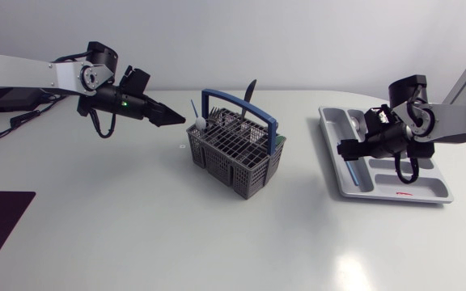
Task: Unload the cutlery basket into the drawer organizer.
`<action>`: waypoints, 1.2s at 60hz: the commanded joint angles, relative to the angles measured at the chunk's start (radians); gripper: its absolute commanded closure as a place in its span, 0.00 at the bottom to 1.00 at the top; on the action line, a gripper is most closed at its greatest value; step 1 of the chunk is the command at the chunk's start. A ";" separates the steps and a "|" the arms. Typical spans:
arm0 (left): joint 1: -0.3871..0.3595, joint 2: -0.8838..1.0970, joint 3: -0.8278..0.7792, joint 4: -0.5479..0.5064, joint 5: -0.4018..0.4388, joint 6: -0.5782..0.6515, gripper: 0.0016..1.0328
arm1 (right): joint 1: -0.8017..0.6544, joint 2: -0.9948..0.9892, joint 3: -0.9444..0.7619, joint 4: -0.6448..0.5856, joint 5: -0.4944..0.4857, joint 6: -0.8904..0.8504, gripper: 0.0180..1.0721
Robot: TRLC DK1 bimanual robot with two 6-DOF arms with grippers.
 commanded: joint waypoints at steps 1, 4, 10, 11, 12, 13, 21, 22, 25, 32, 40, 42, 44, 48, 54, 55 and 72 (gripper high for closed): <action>-0.007 -0.010 0.067 -0.047 0.059 0.055 0.21 | 0.023 -0.044 -0.044 0.001 0.007 -0.005 0.12; -0.007 0.003 0.098 -0.091 0.096 0.074 0.22 | 0.032 -0.064 -0.061 -0.002 0.008 -0.006 0.12; -0.018 0.033 0.148 -0.162 0.130 0.115 0.30 | 0.049 -0.096 -0.084 -0.004 0.013 -0.008 0.12; -0.018 0.035 0.150 -0.167 0.130 0.118 0.30 | 0.052 -0.103 -0.085 -0.005 0.013 -0.006 0.12; -0.023 0.044 0.161 -0.184 0.131 0.133 0.31 | 0.055 -0.107 -0.089 -0.007 0.013 -0.008 0.12; -0.026 0.050 0.170 -0.197 0.135 0.144 0.33 | 0.058 -0.113 -0.090 -0.008 0.013 -0.006 0.12; -0.038 0.082 0.199 -0.239 0.142 0.190 0.38 | 0.078 -0.145 -0.099 -0.022 0.013 -0.005 0.12; -0.040 0.084 0.200 -0.239 0.142 0.192 0.38 | 0.081 -0.149 -0.101 -0.025 0.014 -0.005 0.12; -0.049 0.096 0.207 -0.240 0.141 0.204 0.40 | 0.092 -0.161 -0.104 -0.030 0.017 -0.002 0.12; -0.055 0.128 0.234 -0.251 0.141 0.218 0.44 | 0.107 -0.181 -0.107 -0.043 0.023 0.001 0.12; -0.056 0.158 0.256 -0.253 0.141 0.229 0.47 | 0.116 -0.199 -0.115 -0.048 0.026 0.003 0.12; -0.058 0.164 0.259 -0.253 0.141 0.230 0.47 | 0.118 -0.202 -0.116 -0.048 0.028 0.001 0.12; -0.058 0.168 0.260 -0.256 0.139 0.239 0.47 | 0.116 -0.204 -0.118 -0.048 0.028 0.001 0.12; -0.064 0.176 0.263 -0.260 0.139 0.252 0.47 | 0.118 -0.208 -0.124 -0.050 0.030 0.000 0.12; -0.072 0.185 0.265 -0.263 0.139 0.267 0.56 | 0.116 -0.211 -0.131 -0.050 0.031 -0.003 0.12; -0.073 0.187 0.265 -0.265 0.139 0.268 0.59 | 0.116 -0.211 -0.131 -0.050 0.031 -0.003 0.12; -0.101 0.205 0.266 -0.274 0.141 0.308 0.82 | 0.118 -0.222 -0.142 -0.048 0.034 -0.005 0.12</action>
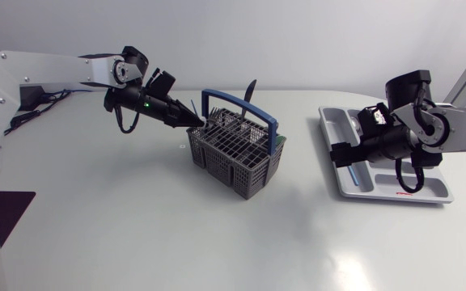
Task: Unload the cutlery basket into the drawer organizer.
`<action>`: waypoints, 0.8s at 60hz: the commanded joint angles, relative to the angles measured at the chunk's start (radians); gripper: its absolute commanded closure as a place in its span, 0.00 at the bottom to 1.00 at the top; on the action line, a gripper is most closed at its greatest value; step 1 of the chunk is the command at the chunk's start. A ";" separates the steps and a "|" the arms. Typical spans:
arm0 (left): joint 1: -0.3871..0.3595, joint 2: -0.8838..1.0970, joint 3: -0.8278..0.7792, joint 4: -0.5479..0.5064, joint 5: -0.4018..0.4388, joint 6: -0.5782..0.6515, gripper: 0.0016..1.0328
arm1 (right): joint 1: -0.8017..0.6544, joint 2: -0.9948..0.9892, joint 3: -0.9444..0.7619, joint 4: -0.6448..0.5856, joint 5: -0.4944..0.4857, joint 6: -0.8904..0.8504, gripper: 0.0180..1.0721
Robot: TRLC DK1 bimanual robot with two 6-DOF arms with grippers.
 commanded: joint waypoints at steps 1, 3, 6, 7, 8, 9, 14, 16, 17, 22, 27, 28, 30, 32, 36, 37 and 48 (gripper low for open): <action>-0.010 0.039 0.036 -0.019 0.017 0.039 0.82 | 0.005 -0.025 -0.028 -0.012 0.011 -0.003 0.12; -0.012 0.038 0.036 -0.019 0.017 0.041 0.83 | 0.005 -0.027 -0.029 -0.010 0.011 -0.004 0.12; -0.013 0.039 0.036 -0.019 0.016 0.047 0.84 | 0.005 -0.027 -0.029 -0.012 0.011 -0.006 0.12; -0.013 0.039 0.036 -0.019 0.016 0.047 0.84 | 0.005 -0.027 -0.029 -0.012 0.011 -0.006 0.12; -0.013 0.039 0.036 -0.019 0.016 0.047 0.85 | 0.007 -0.027 -0.029 -0.012 0.011 -0.006 0.12; -0.012 0.039 0.037 -0.019 0.016 0.047 0.85 | 0.008 -0.027 -0.029 -0.013 0.011 -0.006 0.12; -0.010 0.036 0.031 -0.019 0.014 0.048 0.85 | 0.018 -0.030 -0.029 -0.016 0.013 -0.007 0.12; -0.010 0.033 0.026 -0.020 0.014 0.051 0.86 | 0.021 -0.031 -0.029 -0.016 0.016 -0.006 0.12; -0.010 0.030 0.023 -0.022 0.014 0.054 0.86 | 0.024 -0.033 -0.029 -0.016 0.016 -0.007 0.12; -0.004 0.009 0.008 -0.026 0.014 0.059 0.86 | 0.041 -0.044 -0.031 -0.018 0.019 -0.007 0.12; 0.010 -0.016 -0.003 -0.036 0.014 0.061 0.86 | 0.065 -0.065 -0.031 -0.023 0.024 -0.007 0.12; 0.016 -0.024 -0.007 -0.036 0.016 0.061 0.86 | 0.071 -0.070 -0.031 -0.023 0.024 -0.007 0.12; 0.021 -0.034 -0.013 -0.036 0.016 0.061 0.86 | 0.085 -0.084 -0.032 -0.023 0.024 -0.007 0.12; 0.024 -0.042 -0.021 -0.037 0.017 0.062 0.86 | 0.097 -0.096 -0.034 -0.023 0.024 -0.009 0.12; 0.030 -0.067 -0.040 -0.037 0.022 0.064 0.86 | 0.136 -0.131 -0.038 -0.021 0.022 -0.017 0.12; 0.031 -0.070 -0.043 -0.037 0.022 0.064 0.86 | 0.140 -0.137 -0.038 -0.021 0.022 -0.017 0.12; 0.067 -0.128 -0.075 -0.037 0.106 0.045 0.86 | 0.237 -0.217 -0.037 -0.032 0.019 -0.033 0.11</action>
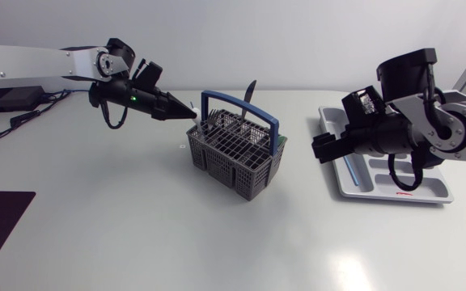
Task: Unload the cutlery basket into the drawer organizer.
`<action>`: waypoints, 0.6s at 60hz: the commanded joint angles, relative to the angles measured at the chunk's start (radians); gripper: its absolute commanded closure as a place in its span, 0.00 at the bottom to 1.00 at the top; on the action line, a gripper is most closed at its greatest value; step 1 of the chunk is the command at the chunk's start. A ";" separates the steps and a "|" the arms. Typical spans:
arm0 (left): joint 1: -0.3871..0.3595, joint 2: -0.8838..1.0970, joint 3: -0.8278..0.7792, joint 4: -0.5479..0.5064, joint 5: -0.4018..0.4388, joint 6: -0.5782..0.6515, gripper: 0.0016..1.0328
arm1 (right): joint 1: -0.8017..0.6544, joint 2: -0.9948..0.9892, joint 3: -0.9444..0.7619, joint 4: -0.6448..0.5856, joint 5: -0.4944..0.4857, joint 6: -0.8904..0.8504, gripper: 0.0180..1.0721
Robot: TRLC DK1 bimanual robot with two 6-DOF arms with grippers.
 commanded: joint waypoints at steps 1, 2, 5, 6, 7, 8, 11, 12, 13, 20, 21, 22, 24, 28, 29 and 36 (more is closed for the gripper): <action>0.025 -0.059 -0.037 -0.019 0.050 0.004 0.86 | 0.038 -0.035 -0.021 -0.013 0.005 -0.022 0.11; 0.028 -0.068 -0.041 -0.019 0.057 0.002 0.86 | 0.044 -0.041 -0.021 -0.013 0.005 -0.024 0.11; 0.039 -0.093 -0.054 -0.017 0.077 -0.006 0.86 | 0.067 -0.061 -0.022 -0.016 0.003 -0.032 0.11; 0.042 -0.097 -0.056 -0.017 0.085 -0.007 0.86 | 0.078 -0.069 -0.022 -0.016 0.003 -0.036 0.11; 0.046 -0.107 -0.060 -0.017 0.091 -0.009 0.86 | 0.087 -0.080 -0.025 -0.014 0.003 -0.041 0.11; 0.053 -0.122 -0.068 -0.017 0.103 -0.015 0.86 | 0.102 -0.092 -0.027 -0.011 0.003 -0.045 0.11; 0.063 -0.143 -0.077 -0.017 0.119 -0.021 0.86 | 0.125 -0.107 -0.025 -0.013 0.002 -0.055 0.11; 0.065 -0.151 -0.080 -0.017 0.123 -0.024 0.86 | 0.133 -0.110 -0.024 -0.011 0.003 -0.055 0.11; 0.068 -0.159 -0.083 -0.017 0.128 -0.026 0.86 | 0.141 -0.115 -0.024 -0.011 0.003 -0.056 0.11; 0.097 -0.222 -0.102 -0.017 0.178 -0.055 0.86 | 0.191 -0.139 -0.013 -0.008 0.002 -0.075 0.10; 0.100 -0.231 -0.103 -0.019 0.183 -0.058 0.86 | 0.199 -0.143 -0.011 -0.008 0.003 -0.078 0.10; 0.105 -0.240 -0.105 -0.019 0.191 -0.067 0.86 | 0.207 -0.149 -0.011 -0.007 0.002 -0.081 0.10; 0.112 -0.258 -0.108 -0.019 0.206 -0.078 0.86 | 0.224 -0.156 -0.008 -0.007 0.003 -0.085 0.10; 0.117 -0.311 -0.133 -0.025 0.218 -0.082 0.86 | 0.253 -0.170 -0.002 -0.003 0.002 -0.095 0.10; 0.117 -0.324 -0.140 -0.025 0.218 -0.082 0.86 | 0.260 -0.172 -0.001 -0.003 0.000 -0.096 0.10; 0.111 -0.404 -0.189 -0.028 0.249 -0.101 0.86 | 0.293 -0.190 0.002 -0.003 -0.029 -0.110 0.10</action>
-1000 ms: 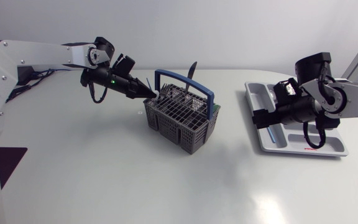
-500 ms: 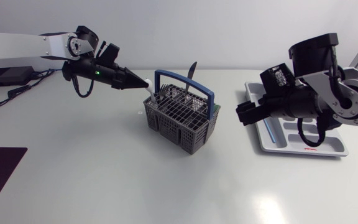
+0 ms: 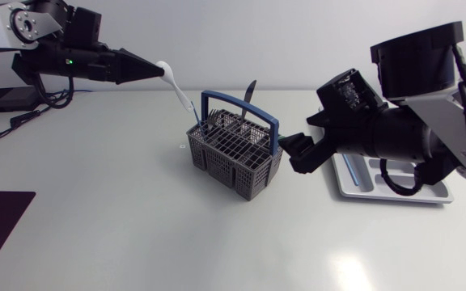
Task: Unload the cutlery basket into the drawer organizer.
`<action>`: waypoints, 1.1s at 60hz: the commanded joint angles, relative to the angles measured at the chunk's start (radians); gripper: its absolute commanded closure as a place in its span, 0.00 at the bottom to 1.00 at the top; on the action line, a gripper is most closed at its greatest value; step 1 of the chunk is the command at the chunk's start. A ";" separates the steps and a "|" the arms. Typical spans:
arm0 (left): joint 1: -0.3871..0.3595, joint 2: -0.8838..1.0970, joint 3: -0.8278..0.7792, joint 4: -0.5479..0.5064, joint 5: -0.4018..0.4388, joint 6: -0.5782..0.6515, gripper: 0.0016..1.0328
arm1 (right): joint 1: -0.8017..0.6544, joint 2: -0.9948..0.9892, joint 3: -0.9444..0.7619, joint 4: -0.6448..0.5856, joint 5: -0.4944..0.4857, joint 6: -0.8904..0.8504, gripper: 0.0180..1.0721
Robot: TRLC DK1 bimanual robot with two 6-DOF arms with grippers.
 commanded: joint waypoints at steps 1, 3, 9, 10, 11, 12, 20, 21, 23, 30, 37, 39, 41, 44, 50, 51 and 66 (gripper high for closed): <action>-0.005 -0.068 -0.052 -0.016 0.045 -0.021 0.86 | 0.020 -0.019 0.004 -0.001 -0.018 -0.019 0.10; -0.017 -0.093 -0.072 -0.022 0.050 -0.018 0.86 | 0.023 -0.028 0.004 -0.001 -0.040 -0.021 0.10; -0.074 -0.146 -0.119 -0.037 0.051 -0.005 0.86 | 0.031 -0.047 0.005 -0.007 -0.098 -0.024 0.10; -0.091 -0.155 -0.127 -0.045 0.051 -0.001 0.86 | 0.031 -0.051 0.005 -0.010 -0.110 -0.024 0.10; -0.101 -0.160 -0.130 -0.051 0.051 0.005 0.86 | 0.031 -0.054 0.005 -0.012 -0.120 -0.025 0.10; -0.112 -0.163 -0.131 -0.063 0.051 0.011 0.86 | 0.031 -0.058 0.005 -0.015 -0.132 -0.025 0.10; -0.184 -0.165 -0.127 -0.126 0.044 0.051 0.86 | 0.032 -0.087 0.001 -0.047 -0.207 -0.041 0.10; -0.196 -0.163 -0.127 -0.131 0.042 0.052 0.86 | 0.034 -0.091 0.001 -0.051 -0.216 -0.042 0.10; -0.219 -0.163 -0.128 -0.135 0.032 0.057 0.86 | 0.037 -0.099 -0.004 -0.056 -0.230 -0.045 0.10; -0.293 -0.157 -0.134 -0.152 -0.008 0.086 0.86 | 0.049 -0.122 -0.018 -0.094 -0.294 -0.065 0.10; -0.358 -0.143 -0.130 -0.184 -0.045 0.130 0.86 | 0.049 -0.137 -0.030 -0.116 -0.363 -0.083 0.10; -0.377 -0.137 -0.125 -0.203 -0.054 0.150 0.86 | 0.047 -0.140 -0.032 -0.124 -0.383 -0.091 0.10; -0.391 -0.129 -0.121 -0.218 -0.059 0.161 0.86 | 0.047 -0.143 -0.035 -0.124 -0.396 -0.091 0.10; -0.417 -0.117 -0.113 -0.243 -0.076 0.184 0.86 | 0.044 -0.146 -0.039 -0.127 -0.423 -0.093 0.11; -0.460 -0.096 -0.092 -0.310 -0.102 0.239 0.86 | 0.040 -0.143 -0.050 -0.130 -0.480 -0.102 0.14; -0.465 -0.094 -0.088 -0.319 -0.102 0.244 0.86 | 0.040 -0.143 -0.053 -0.130 -0.486 -0.103 0.15; -0.509 -0.074 -0.036 -0.382 -0.116 0.253 0.86 | 0.049 -0.145 -0.076 -0.128 -0.548 -0.142 0.25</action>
